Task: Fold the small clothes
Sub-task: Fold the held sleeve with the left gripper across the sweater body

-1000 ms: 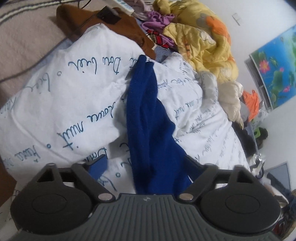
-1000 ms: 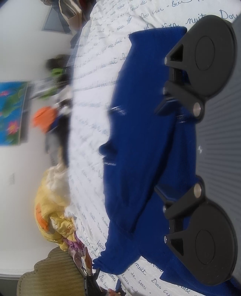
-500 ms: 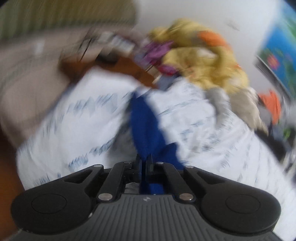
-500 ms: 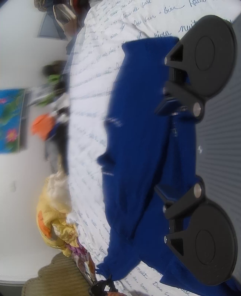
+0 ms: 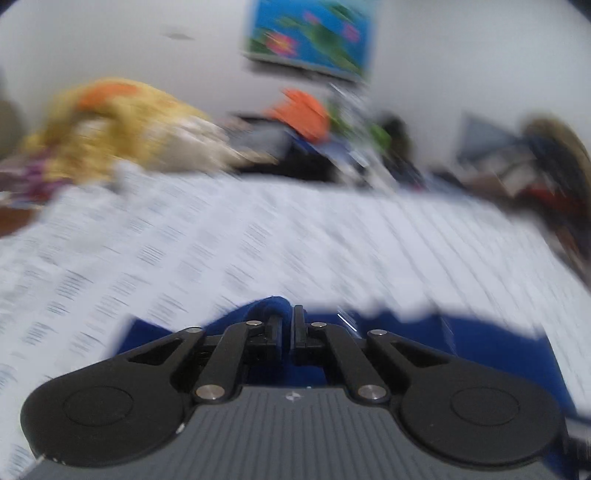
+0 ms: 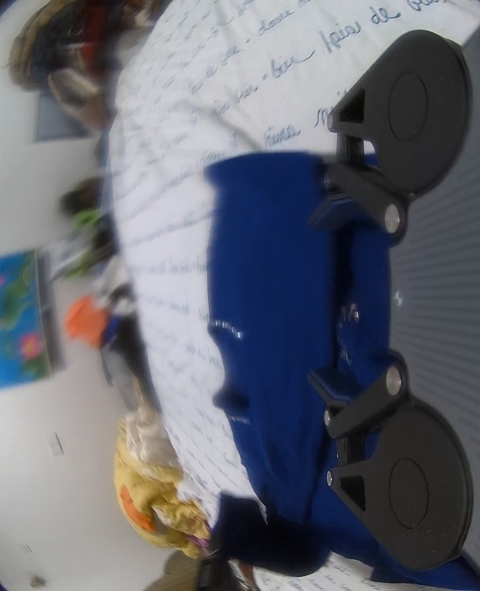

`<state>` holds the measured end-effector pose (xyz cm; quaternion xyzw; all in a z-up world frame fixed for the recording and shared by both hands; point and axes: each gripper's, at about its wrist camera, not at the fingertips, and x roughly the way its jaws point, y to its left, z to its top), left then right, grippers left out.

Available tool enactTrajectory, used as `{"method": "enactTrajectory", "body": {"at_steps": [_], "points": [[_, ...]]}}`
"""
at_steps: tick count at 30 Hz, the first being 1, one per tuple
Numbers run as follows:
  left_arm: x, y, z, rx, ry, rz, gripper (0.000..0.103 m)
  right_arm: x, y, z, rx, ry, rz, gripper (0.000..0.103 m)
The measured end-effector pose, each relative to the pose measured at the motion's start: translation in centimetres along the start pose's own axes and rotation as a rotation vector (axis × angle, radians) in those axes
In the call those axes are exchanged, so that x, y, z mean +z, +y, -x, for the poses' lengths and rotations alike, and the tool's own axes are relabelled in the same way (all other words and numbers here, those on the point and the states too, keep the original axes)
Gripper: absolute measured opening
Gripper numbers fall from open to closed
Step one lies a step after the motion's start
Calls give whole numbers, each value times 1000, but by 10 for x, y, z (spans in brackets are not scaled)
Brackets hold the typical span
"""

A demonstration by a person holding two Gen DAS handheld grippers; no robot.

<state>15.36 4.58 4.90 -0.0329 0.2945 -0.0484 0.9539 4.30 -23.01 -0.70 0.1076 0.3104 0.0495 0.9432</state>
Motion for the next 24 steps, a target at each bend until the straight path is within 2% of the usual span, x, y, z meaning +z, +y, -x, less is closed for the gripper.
{"method": "enactTrajectory", "body": {"at_steps": [1,2,4,6,9,15,18,20,24], "points": [[-12,-14,-6,-12,38,-42,19,1,-4,0,-1,1,-16,81],[-24,-25,-11,-17,62,-83,28,1,-6,0,-1,1,-29,81],[-44,-46,-15,-32,79,-183,86,2,-12,0,-1,1,-45,81],[-64,-60,-7,-14,29,-285,102,3,-13,2,0,-1,-38,81],[-87,-70,12,-11,-14,-424,102,8,-10,3,-1,-11,-13,81],[-101,-25,42,-56,23,-335,103,32,20,-6,67,-30,52,81],[-101,-8,57,-34,6,-332,103,39,51,-18,94,-24,143,81],[-101,6,65,35,-34,-288,103,42,75,-28,129,-8,208,81],[-97,52,64,299,-86,-67,103,37,132,-40,186,-25,399,81]]}}
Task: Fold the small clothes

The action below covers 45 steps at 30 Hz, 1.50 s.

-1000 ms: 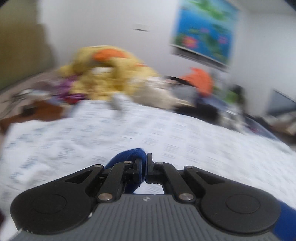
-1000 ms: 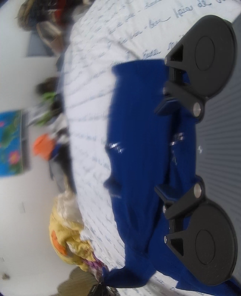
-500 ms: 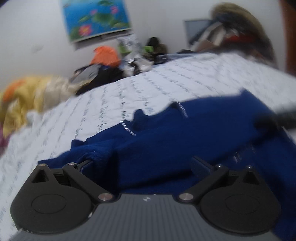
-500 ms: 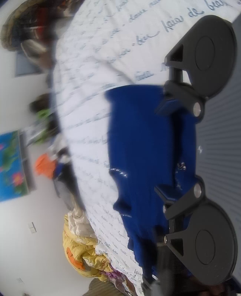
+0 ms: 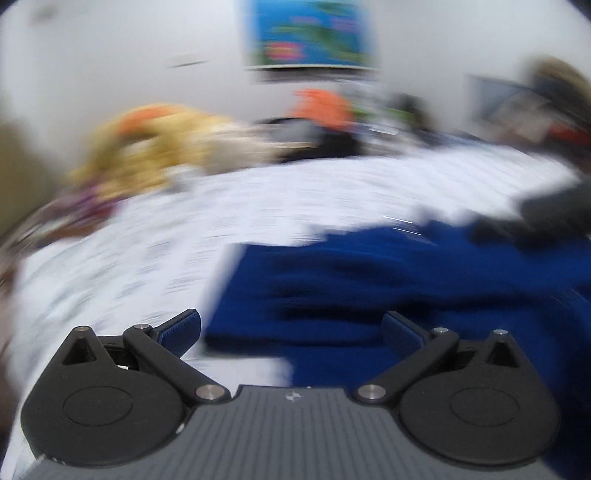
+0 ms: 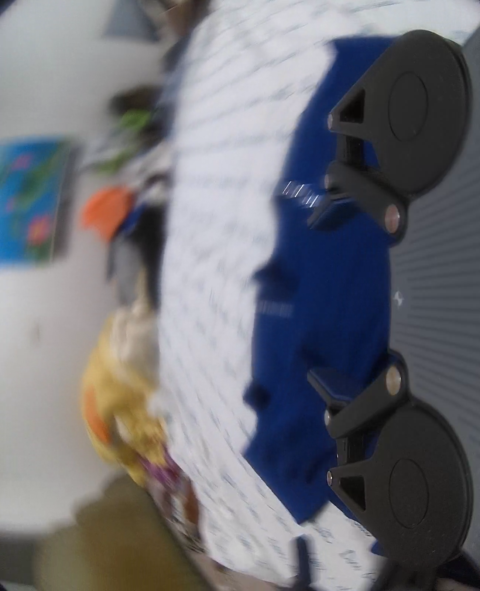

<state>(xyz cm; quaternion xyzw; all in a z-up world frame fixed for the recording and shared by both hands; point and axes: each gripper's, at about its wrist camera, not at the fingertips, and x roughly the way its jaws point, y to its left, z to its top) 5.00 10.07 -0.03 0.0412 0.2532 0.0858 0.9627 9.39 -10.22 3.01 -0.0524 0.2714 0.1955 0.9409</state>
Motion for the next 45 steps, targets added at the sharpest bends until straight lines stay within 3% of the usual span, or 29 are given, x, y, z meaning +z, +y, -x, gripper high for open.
{"method": "enactTrajectory", "body": {"at_steps": [3,5,8,10,12,17,20,24,32,38,45], "points": [[4,27,-27,217,62,102,101,3,44,-8,35,-62,172,80],[5,40,-45,259,91,140,101,-1,74,-15,51,-104,294,80],[3,50,-63,256,145,182,101,-8,107,-25,128,-139,413,78],[-5,53,-65,241,162,208,102,-10,121,-36,178,-129,442,67],[-11,54,-65,236,154,228,102,-12,130,-48,186,-107,464,52],[-13,66,-69,203,171,278,103,-10,135,-75,229,-37,452,37],[-15,68,-69,191,171,291,103,-11,137,-82,233,-21,461,35],[-14,67,-68,192,170,289,103,-18,142,-82,196,-32,487,7],[-3,52,-60,187,147,222,103,-1,95,-45,118,-159,240,6],[13,34,-51,138,150,203,103,6,20,-15,108,-203,-69,6],[28,2,-36,72,117,164,103,-23,-76,20,42,-230,-382,6]]}}
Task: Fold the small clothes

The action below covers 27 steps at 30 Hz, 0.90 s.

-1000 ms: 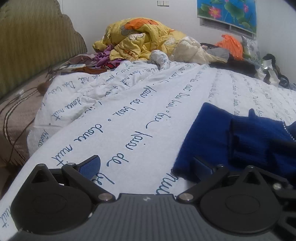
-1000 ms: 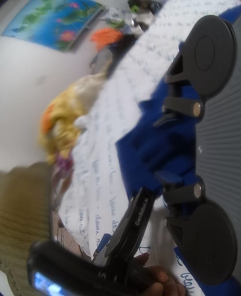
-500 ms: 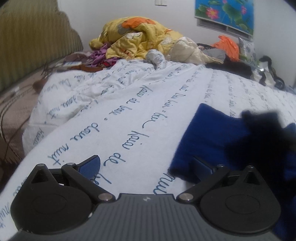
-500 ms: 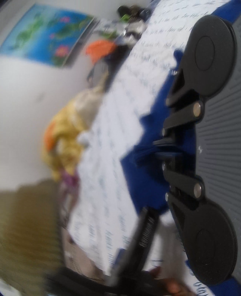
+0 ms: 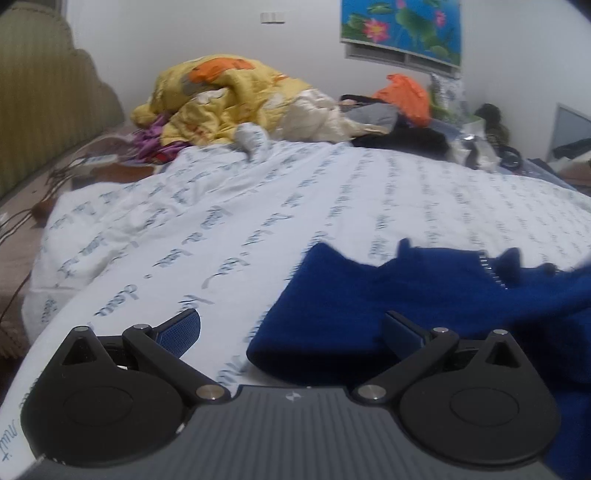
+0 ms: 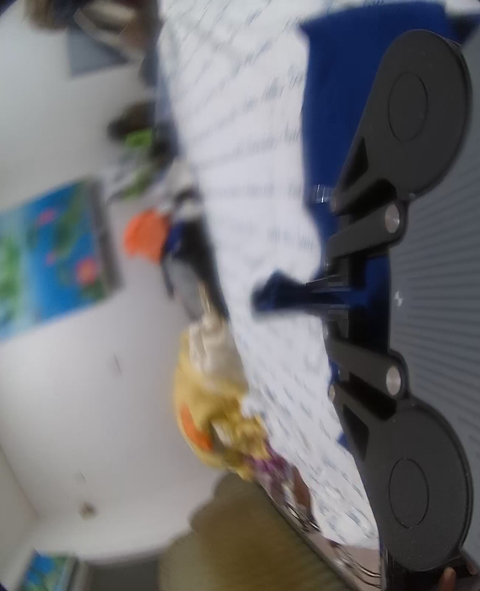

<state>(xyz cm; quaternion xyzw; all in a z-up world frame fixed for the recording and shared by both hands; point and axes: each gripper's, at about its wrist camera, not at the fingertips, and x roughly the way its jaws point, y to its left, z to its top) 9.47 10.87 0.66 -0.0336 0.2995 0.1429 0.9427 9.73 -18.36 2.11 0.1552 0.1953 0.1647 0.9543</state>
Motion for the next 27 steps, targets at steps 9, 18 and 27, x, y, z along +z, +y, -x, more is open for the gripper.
{"method": "enactTrajectory", "body": {"at_steps": [9,18,27], "points": [[-11,-49,11,-64,-18,-112,103,-25,-62,35,-161,31,-102,5],[-26,-59,3,-73,19,-144,103,-31,-107,24,8,165,-415,76],[-22,-55,6,-62,12,-138,103,-29,-93,-19,19,242,-393,9]]}}
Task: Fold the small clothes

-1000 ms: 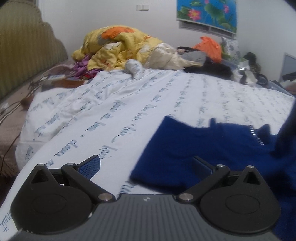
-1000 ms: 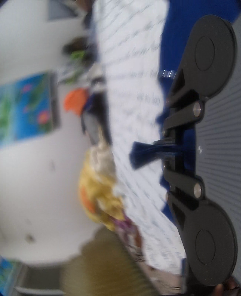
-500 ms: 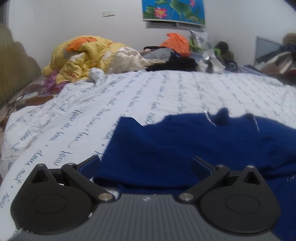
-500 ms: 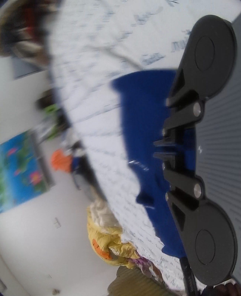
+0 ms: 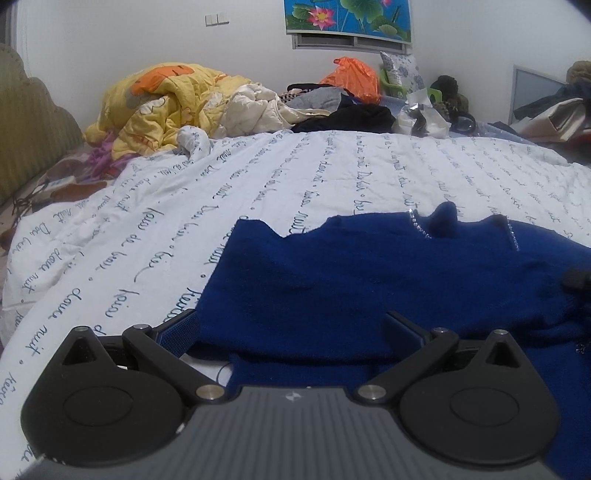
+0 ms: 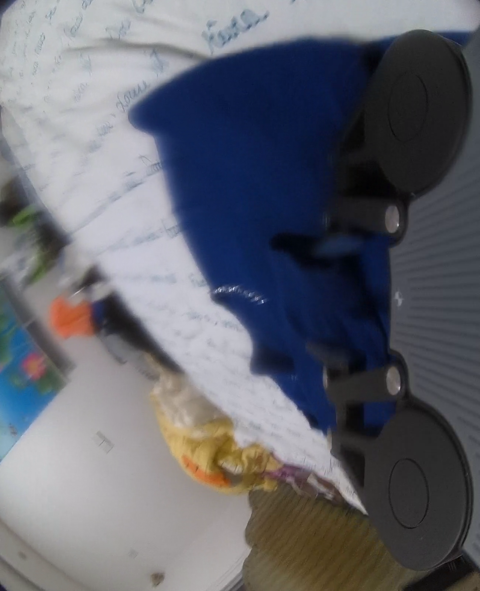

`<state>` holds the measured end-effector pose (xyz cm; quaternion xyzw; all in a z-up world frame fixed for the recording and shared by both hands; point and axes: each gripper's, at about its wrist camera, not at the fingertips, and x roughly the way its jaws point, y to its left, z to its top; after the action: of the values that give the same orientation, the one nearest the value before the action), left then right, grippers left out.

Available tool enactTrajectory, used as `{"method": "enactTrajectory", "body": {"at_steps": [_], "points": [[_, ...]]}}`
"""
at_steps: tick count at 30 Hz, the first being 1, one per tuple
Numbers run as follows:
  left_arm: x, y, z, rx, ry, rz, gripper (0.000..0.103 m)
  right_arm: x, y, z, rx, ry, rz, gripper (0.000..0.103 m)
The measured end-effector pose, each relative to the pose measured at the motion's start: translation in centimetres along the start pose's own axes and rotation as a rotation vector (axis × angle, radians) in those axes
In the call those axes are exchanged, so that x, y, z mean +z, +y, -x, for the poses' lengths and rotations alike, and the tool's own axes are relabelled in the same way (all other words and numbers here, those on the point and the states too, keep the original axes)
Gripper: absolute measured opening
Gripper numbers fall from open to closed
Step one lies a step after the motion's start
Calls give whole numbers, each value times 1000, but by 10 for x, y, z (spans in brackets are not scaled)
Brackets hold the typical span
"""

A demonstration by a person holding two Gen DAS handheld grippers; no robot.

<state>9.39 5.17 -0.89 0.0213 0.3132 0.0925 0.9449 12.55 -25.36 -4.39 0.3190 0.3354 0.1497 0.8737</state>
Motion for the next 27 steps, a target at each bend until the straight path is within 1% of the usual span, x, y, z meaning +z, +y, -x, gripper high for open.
{"method": "enactTrajectory", "body": {"at_steps": [2,3,6,9,11,13,15,20,25,27], "points": [[2,3,4,15,-20,-3,103,5,2,-6,-42,-8,22,8],[2,5,5,26,-30,-1,103,7,6,-2,-51,-30,43,8],[5,16,3,55,-34,28,103,9,26,25,-92,-153,170,8],[5,25,-2,39,-4,71,103,10,40,54,-174,-269,285,8],[3,27,-3,31,3,82,103,12,39,70,-224,-315,320,8],[1,24,-4,33,7,71,103,17,31,78,-260,-323,320,8],[0,20,-5,31,12,58,103,20,20,81,-281,-314,299,8],[-4,10,-8,24,25,20,103,15,7,75,-350,-300,292,8],[-7,8,-14,28,41,12,103,11,0,62,-373,-250,292,8],[-8,9,-16,28,46,15,103,8,-3,59,-386,-244,292,8]]}}
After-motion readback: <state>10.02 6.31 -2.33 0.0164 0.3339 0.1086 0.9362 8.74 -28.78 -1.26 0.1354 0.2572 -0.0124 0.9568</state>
